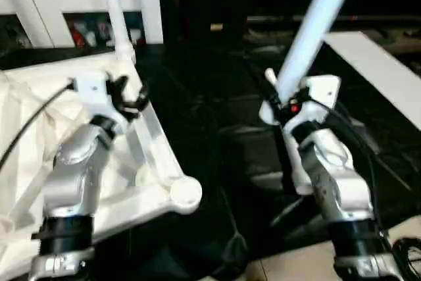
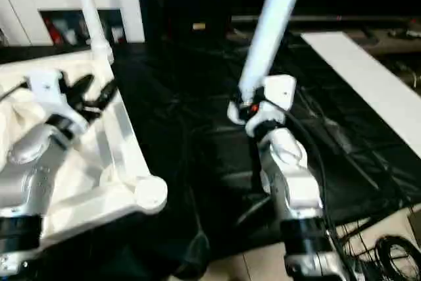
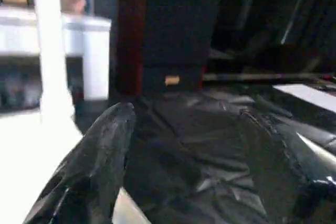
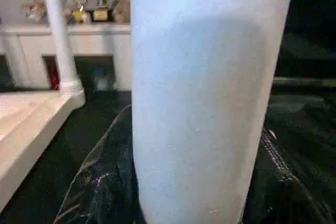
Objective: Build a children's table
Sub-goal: Pick table leg
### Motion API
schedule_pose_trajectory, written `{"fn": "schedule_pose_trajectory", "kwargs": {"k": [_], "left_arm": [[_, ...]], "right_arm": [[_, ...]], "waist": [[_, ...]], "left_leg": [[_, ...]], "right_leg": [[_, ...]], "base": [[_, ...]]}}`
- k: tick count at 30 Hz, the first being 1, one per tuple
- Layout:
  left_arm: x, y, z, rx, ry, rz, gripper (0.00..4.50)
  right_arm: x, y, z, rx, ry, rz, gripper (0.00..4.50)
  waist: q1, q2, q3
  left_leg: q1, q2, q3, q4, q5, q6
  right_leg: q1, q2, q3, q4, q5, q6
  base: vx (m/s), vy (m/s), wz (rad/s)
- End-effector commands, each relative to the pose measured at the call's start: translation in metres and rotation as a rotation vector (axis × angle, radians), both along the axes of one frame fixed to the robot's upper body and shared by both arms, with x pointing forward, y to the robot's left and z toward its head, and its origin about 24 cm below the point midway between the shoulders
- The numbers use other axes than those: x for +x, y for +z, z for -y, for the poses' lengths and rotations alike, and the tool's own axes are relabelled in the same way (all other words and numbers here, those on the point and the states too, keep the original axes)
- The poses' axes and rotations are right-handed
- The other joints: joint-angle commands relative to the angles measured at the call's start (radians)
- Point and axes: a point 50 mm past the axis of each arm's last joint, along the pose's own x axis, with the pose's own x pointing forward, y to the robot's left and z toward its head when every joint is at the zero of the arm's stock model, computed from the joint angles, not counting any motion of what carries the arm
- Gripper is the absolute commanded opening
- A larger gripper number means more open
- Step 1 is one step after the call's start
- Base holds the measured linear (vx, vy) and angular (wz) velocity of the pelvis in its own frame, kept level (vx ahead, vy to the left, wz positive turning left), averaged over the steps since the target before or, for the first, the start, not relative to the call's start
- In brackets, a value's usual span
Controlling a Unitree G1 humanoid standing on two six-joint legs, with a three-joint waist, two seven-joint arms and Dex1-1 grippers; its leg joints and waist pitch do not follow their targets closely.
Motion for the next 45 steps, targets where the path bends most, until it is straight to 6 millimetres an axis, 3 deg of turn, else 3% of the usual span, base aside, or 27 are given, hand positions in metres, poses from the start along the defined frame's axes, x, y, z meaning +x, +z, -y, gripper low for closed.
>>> {"fn": "schedule_pose_trajectory", "kwargs": {"k": [1,4,5,6,7,9,11,12,13,14,15,16,17,18,19,20,21,22,24,25,26,29,31,32,35,37,45], "left_arm": [[-0.002,-0.001,0.005,0.031,0.007,-0.011,3.51],[-0.005,-0.002,0.006,0.040,0.015,-0.007,3.51],[-0.007,-0.003,0.007,0.039,0.020,-0.005,3.51],[-0.007,-0.004,0.008,0.039,0.021,-0.005,3.51],[-0.009,-0.004,0.008,0.040,0.022,-0.007,3.51],[-0.012,-0.006,0.009,0.045,0.037,-0.013,3.51],[-0.016,-0.007,0.011,0.053,0.038,-0.019,3.51],[-0.018,-0.007,0.011,0.057,0.040,-0.019,3.51],[-0.018,-0.007,0.011,0.058,0.041,-0.019,3.51],[-0.019,-0.008,0.011,0.060,0.044,-0.021,3.51],[-0.020,-0.008,0.012,0.062,0.045,-0.022,3.51],[-0.021,-0.009,0.012,0.074,0.055,-0.029,3.51],[-0.021,-0.011,0.011,0.081,0.066,-0.031,3.51],[-0.021,-0.012,0.010,0.102,0.095,-0.023,3.51],[-0.021,-0.012,0.010,0.102,0.095,-0.023,3.51],[-0.021,-0.013,0.010,0.136,0.102,-0.026,3.51],[-0.022,-0.015,0.011,0.147,0.100,-0.033,3.51],[-0.022,-0.016,0.012,0.154,0.099,-0.037,3.51],[-0.025,-0.017,0.017,0.143,0.080,-0.038,3.51],[-0.025,-0.017,0.019,0.133,0.081,-0.039,3.51],[-0.025,-0.019,0.023,0.124,0.090,-0.048,3.51],[-0.029,-0.025,0.027,0.123,0.085,-0.062,3.51],[-0.032,-0.027,0.028,0.134,0.083,-0.063,3.51],[-0.036,-0.027,0.028,0.142,0.080,-0.078,3.51],[-0.034,-0.023,0.024,0.118,0.119,-0.058,3.51],[-0.029,-0.022,0.025,0.135,0.113,-0.046,3.51],[-0.022,-0.027,0.032,0.133,0.099,-0.034,3.51]], "right_arm": [[-0.003,-0.002,-0.001,-0.023,0.016,-0.017,1.89],[-0.006,-0.006,-0.002,-0.026,0.011,-0.038,1.89],[-0.007,-0.009,-0.002,-0.031,0.011,-0.051,1.89],[-0.007,-0.009,-0.003,-0.030,0.011,-0.054,1.89],[-0.008,-0.010,-0.003,-0.028,0.012,-0.060,1.89],[-0.008,-0.011,-0.003,-0.034,0.021,-0.070,1.89],[-0.009,-0.012,-0.004,-0.045,0.029,-0.081,1.89],[-0.008,-0.012,-0.004,-0.050,0.033,-0.086,1.89],[-0.008,-0.012,-0.004,-0.053,0.035,-0.087,1.89],[-0.009,-0.013,-0.005,-0.066,0.045,-0.091,1.89],[-0.009,-0.014,-0.006,-0.068,0.052,-0.090,1.89],[-0.010,-0.014,-0.006,-0.059,0.058,-0.090,1.89],[-0.011,-0.016,-0.006,-0.050,0.053,-0.099,1.89],[-0.011,-0.018,-0.006,-0.041,0.044,-0.111,1.89],[-0.011,-0.018,-0.006,-0.041,0.044,-0.111,1.89],[-0.011,-0.021,-0.005,-0.051,0.034,-0.126,1.89],[-0.012,-0.021,-0.005,-0.055,0.034,-0.127,1.89],[-0.012,-0.021,-0.005,-0.057,0.034,-0.128,1.89],[-0.013,-0.018,-0.003,-0.055,0.032,-0.123,1.89],[-0.012,-0.016,-0.002,-0.046,0.028,-0.122,1.89],[-0.010,-0.014,0.001,-0.038,0.026,-0.112,1.89],[-0.010,-0.020,0.004,-0.058,0.021,-0.127,1.89],[-0.010,-0.023,0.005,-0.079,0.019,-0.143,1.89],[-0.011,-0.020,0.005,-0.052,0.026,-0.138,1.89],[-0.009,-0.015,0.009,-0.037,0.003,-0.126,1.89],[-0.007,-0.016,0.012,-0.043,-0.019,-0.130,1.89],[-0.016,-0.020,0.013,-0.047,-0.032,-0.134,1.89]], "waist": [[-0.011,0.015,-0.064],[-0.016,0.014,-0.075],[-0.020,0.017,-0.088],[-0.028,0.015,-0.108],[-0.028,0.015,-0.108],[-0.041,0.035,-0.129],[-0.042,0.026,-0.115],[-0.033,0.013,-0.104],[-0.033,0.013,-0.104],[-0.011,-0.029,-0.071],[-0.050,-0.029,-0.034],[-0.050,-0.017,-0.016],[-0.078,-0.010,-0.017],[-0.129,0.062,-0.036],[-0.129,0.062,-0.036],[-0.112,0.071,-0.008],[-0.123,0.095,-0.010],[-0.130,0.080,0.000],[-0.146,-0.007,-0.068],[-0.146,-0.007,-0.068],[-0.111,-0.007,-0.060],[-0.106,-0.007,-0.018],[-0.113,0.019,-0.017],[-0.126,0.052,-0.029],[-0.101,0.043,-0.031],[-0.083,0.032,-0.024],[-0.067,0.045,-0.030]], "left_leg": [[0.058,0.036,-0.042,-0.091,-0.548,-0.144],[0.021,0.031,-0.036,-0.092,-0.329,-0.102],[-0.024,0.009,-0.058,-0.102,-0.143,0.016],[-0.027,-0.008,-0.081,-0.073,0.149,0.169],[-0.027,-0.008,-0.081,-0.073,0.149,0.169],[-0.054,-0.025,-0.140,-0.084,0.577,0.434],[-0.084,-0.028,-0.146,-0.144,0.415,0.422],[-0.113,-0.049,-0.124,-0.191,0.092,0.301],[-0.113,-0.049,-0.124,-0.191,0.092,0.301],[-0.051,-0.099,-0.063,0.069,-0.412,-0.015],[-0.021,-0.094,-0.114,0.315,-0.406,-0.088],[-0.038,-0.092,-0.121,0.314,-0.436,-0.116],[0.066,-0.070,-0.128,0.307,-0.601,-0.111],[0.158,-0.005,-0.200,0.182,-0.976,-0.128],[0.158,-0.005,-0.200,0.182,-0.976,-0.128],[-0.002,0.025,-0.231,-0.082,-1.134,-0.091],[0.022,0.017,-0.233,-0.078,-1.123,-0.071],[0.016,0.015,-0.234,-0.089,-1.132,-0.074],[0.025,-0.024,-0.241,-0.021,-0.654,-0.104],[0.025,-0.024,-0.241,-0.021,-0.654,-0.104],[0.000,-0.015,-0.196,0.048,-0.230,-0.073],[0.021,-0.002,-0.152,0.035,-0.260,-0.039],[0.027,0.017,-0.156,-0.018,-0.440,-0.084],[0.015,0.028,-0.172,-0.081,-0.643,-0.139],[0.028,0.032,-0.165,-0.083,-0.456,-0.130],[0.048,0.027,-0.134,-0.063,-0.492,-0.128],[0.094,0.034,-0.106,-0.074,-0.668,-0.102]], "right_leg": [[-0.012,-0.046,0.031,-0.115,-0.409,-0.081],[-0.006,-0.028,0.024,-0.092,-0.154,-0.128],[0.015,-0.028,-0.021,-0.061,0.057,-0.193],[-0.009,-0.009,-0.049,-0.025,0.328,-0.283],[-0.009,-0.009,-0.049,-0.025,0.328,-0.283],[-0.051,0.028,-0.093,0.031,0.344,-0.408],[-0.072,0.034,-0.093,0.053,0.139,-0.393],[-0.071,0.018,-0.090,0.052,0.040,-0.386],[-0.071,0.018,-0.090,0.052,0.040,-0.386],[-0.158,-0.199,-0.060,-0.157,-0.327,-0.368],[-0.193,-0.246,-0.068,-0.229,-0.715,-0.220],[-0.164,-0.206,-0.055,-0.212,-0.866,-0.140],[-0.155,-0.204,-0.139,-0.223,-1.062,-0.041],[-0.168,-0.084,-0.291,-0.119,-0.756,0.043],[-0.168,-0.084,-0.291,-0.119,-0.756,0.043],[-0.033,0.001,-0.144,0.130,-0.085,-0.047],[-0.025,-0.001,-0.119,0.153,-0.079,-0.055],[0.011,-0.007,-0.106,0.143,-0.106,-0.051],[0.116,-0.089,0.011,0.031,-0.323,0.009],[0.116,-0.089,0.011,0.031,-0.323,0.009],[0.124,-0.207,0.043,-0.118,-0.627,0.008],[0.103,-0.175,-0.034,-0.185,-0.913,-0.087],[0.109,-0.120,-0.081,-0.162,-0.826,-0.078],[0.144,-0.076,-0.098,-0.092,-0.517,-0.068],[0.103,-0.094,-0.059,-0.100,-0.233,-0.110],[0.066,-0.116,-0.041,-0.147,-0.542,-0.111],[0.087,-0.084,-0.089,-0.186,-0.726,-0.056]], "base": [[0.000,0.000,0.00],[0.000,0.000,0.00],[0.000,0.000,0.00],[0.000,0.000,0.00],[-0.072,-0.017,0.37],[-0.094,-0.032,0.38],[-0.163,-0.076,0.43],[-0.218,-0.088,0.48],[-0.259,-0.075,0.64],[-0.259,-0.075,0.64],[-0.186,-0.022,0.46],[-0.218,0.066,-0.14],[-0.218,0.066,-0.14],[-0.315,0.085,-0.21],[-0.180,0.114,-0.21],[-0.180,0.114,-0.21],[-0.140,0.114,-0.25],[-0.217,0.047,-0.17],[-0.193,0.021,-0.24],[-0.216,-0.047,-0.30],[-0.216,-0.047,-0.30],[-0.189,-0.031,-0.19],[-0.086,0.010,-0.19],[-0.069,0.023,-0.21],[-0.022,0.010,-0.05],[-0.060,-0.006,0.03],[-0.008,-0.001,0.00]]}}
